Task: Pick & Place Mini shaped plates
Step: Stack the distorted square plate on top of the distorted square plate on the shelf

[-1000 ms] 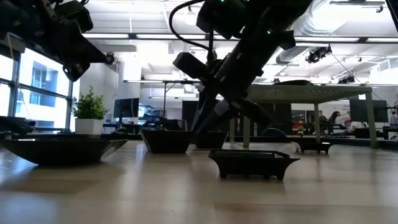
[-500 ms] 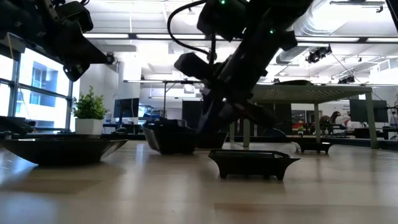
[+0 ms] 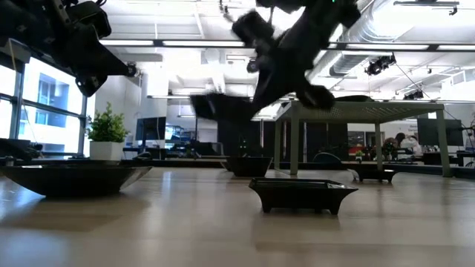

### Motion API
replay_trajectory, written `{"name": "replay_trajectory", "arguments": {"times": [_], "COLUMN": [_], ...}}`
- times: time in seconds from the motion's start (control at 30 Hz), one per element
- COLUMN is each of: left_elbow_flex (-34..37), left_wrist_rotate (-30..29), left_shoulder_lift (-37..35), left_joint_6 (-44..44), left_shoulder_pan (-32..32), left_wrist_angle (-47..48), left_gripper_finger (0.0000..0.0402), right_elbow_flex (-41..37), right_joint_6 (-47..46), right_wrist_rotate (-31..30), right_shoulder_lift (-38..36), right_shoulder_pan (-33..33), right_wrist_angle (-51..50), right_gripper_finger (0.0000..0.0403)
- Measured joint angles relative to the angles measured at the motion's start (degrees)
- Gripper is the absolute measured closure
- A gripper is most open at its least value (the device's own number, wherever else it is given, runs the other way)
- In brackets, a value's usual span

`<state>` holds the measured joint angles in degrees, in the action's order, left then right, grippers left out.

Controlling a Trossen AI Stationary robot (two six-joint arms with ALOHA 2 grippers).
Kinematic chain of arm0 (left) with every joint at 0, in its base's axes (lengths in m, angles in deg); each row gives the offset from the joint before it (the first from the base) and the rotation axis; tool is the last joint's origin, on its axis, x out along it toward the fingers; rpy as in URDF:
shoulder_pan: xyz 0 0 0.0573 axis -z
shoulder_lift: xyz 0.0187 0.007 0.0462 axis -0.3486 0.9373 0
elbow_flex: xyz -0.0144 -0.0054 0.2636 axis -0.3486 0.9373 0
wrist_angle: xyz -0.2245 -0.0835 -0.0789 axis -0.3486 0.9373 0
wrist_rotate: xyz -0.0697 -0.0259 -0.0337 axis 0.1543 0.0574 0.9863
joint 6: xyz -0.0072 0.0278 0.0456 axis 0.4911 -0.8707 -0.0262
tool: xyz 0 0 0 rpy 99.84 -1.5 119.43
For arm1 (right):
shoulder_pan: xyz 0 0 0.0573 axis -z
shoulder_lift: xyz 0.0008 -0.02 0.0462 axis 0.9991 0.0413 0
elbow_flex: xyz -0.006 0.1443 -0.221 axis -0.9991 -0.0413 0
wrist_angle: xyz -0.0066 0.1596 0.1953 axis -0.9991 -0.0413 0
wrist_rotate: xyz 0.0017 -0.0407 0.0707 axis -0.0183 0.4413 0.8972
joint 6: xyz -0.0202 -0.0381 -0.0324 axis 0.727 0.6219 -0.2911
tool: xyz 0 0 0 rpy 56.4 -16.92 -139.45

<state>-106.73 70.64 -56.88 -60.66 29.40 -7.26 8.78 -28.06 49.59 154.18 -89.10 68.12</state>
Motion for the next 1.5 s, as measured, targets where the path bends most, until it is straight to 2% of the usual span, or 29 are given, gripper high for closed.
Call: {"name": "replay_trajectory", "arguments": {"times": [0.17, 0.33, 0.53, 0.67, 0.77, 0.9, 1.07, 1.5], "left_elbow_flex": [0.0, 0.0, 0.0, 0.0, 0.0, 0.0, 0.0, 0.0], "left_wrist_rotate": [-1.9, -8.0, -16.5, -20.3, -22.0, -23.6, -23.8, -23.8], "left_shoulder_lift": [0.0, 0.1, 0.1, 0.2, 0.2, 0.5, 0.5, 0.5], "left_joint_6": [0.0, 0.0, -0.1, -0.4, -0.4, -0.5, -0.5, -0.4], "left_shoulder_pan": [0.0, 0.0, 0.0, 0.0, 0.0, 0.0, 0.0, 0.0], "left_wrist_angle": [-1.0, -3.7, -4.4, -4.4, -4.4, -4.4, -4.4, -4.1], "left_gripper_finger": [0.0401, 0.0401, 0.0401, 0.0401, 0.0401, 0.0401, 0.0401, 0.0401], "right_elbow_flex": [4.2, 14.6, 25.9, 27.9, 27.8, 27.8, 27.8, 27.8], "right_joint_6": [7.6, 19.8, 37.2, 46.9, 52.8, 59.3, 62.9, 64.2], "right_wrist_rotate": [1.1, 2.6, 8.1, 13.0, 16.4, 16.6, 18.2, 19.3], "right_shoulder_lift": [-8.4, -13.1, -12.1, -9.1, -6.5, -3.8, -2.1, 0.6], "right_shoulder_pan": [7.3, 19.1, 38.1, 48.6, 53.9, 57.9, 60.8, 60.9], "right_wrist_angle": [-12.3, -27.7, -38.8, -41.7, -42.9, -42.7, -42.4, -40.4], "right_gripper_finger": [0.0397, 0.0397, 0.0397, 0.0397, 0.0397, 0.0397, 0.0397, 0.0386]}}
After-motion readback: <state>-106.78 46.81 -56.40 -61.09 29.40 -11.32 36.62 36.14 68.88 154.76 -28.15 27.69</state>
